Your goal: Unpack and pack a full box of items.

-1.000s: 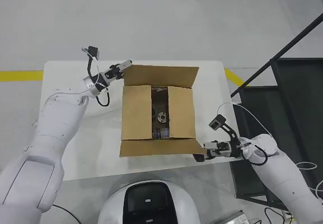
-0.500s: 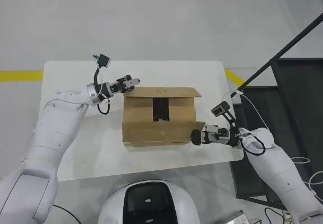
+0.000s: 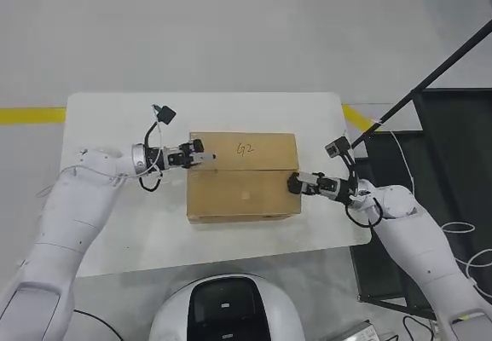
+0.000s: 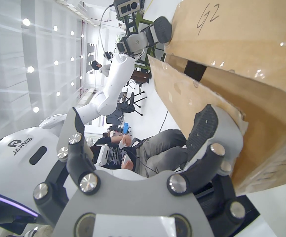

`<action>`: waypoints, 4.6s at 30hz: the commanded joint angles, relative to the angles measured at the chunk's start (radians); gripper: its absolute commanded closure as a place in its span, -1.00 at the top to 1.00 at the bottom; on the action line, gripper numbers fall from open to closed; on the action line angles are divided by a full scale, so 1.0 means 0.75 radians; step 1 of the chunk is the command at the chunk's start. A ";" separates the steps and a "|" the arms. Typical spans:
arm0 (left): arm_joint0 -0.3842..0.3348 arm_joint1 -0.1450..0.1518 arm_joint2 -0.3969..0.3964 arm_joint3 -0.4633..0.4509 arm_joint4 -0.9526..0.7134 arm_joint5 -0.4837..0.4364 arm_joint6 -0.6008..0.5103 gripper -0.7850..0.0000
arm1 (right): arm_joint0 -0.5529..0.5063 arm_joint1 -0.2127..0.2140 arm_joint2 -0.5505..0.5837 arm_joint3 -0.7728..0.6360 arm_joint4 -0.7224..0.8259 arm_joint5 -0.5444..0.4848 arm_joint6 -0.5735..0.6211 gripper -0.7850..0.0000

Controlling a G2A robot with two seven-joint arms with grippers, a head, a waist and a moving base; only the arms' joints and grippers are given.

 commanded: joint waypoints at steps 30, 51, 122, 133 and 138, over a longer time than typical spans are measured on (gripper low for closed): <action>0.151 0.148 -0.146 -0.217 -0.209 0.028 -0.028 1.00 | 0.249 -0.054 -0.137 0.100 -0.337 0.271 -0.140 1.00; 0.347 0.206 -0.355 -0.383 -0.201 0.041 0.122 1.00 | 0.305 -0.068 -0.165 0.111 -0.401 0.387 -0.100 1.00; 0.797 0.154 -0.334 -0.217 -0.692 0.223 0.499 1.00 | 0.305 -0.068 -0.165 0.111 -0.401 0.387 -0.100 1.00; 0.732 0.118 -0.284 -0.144 -0.628 0.282 0.690 1.00 | 0.305 -0.068 -0.165 0.111 -0.401 0.387 -0.100 1.00; 0.726 0.111 -0.288 -0.129 -0.630 0.316 0.702 0.76 | 0.305 -0.068 -0.165 0.111 -0.401 0.387 -0.100 1.00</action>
